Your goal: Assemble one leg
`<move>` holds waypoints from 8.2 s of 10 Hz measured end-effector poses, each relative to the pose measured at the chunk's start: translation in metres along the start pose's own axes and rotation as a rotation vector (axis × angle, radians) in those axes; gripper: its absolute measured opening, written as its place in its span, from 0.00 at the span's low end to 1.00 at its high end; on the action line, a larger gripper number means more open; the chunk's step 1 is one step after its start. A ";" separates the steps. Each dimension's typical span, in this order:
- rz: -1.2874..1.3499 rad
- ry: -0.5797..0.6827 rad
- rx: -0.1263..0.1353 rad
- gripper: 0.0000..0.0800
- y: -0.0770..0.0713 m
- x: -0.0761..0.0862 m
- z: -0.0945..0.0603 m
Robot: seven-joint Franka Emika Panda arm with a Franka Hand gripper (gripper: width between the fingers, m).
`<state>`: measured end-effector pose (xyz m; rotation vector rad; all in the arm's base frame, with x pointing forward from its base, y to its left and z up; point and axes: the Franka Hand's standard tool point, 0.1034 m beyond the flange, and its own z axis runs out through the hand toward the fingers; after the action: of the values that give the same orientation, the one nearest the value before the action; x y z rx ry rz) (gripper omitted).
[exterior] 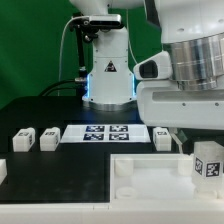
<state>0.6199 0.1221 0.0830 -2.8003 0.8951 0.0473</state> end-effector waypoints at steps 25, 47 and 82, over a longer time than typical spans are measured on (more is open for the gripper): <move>0.132 -0.026 0.011 0.81 0.005 0.011 0.007; 0.482 -0.038 0.012 0.80 -0.001 0.006 0.011; 0.066 0.034 -0.018 0.37 0.007 0.010 0.016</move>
Offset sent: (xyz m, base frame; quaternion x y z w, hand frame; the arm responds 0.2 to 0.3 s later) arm 0.0166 -0.0049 -0.0033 -0.0154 0.0147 -0.3237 0.9459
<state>0.6245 0.1146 0.0653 -2.7958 1.0001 0.0176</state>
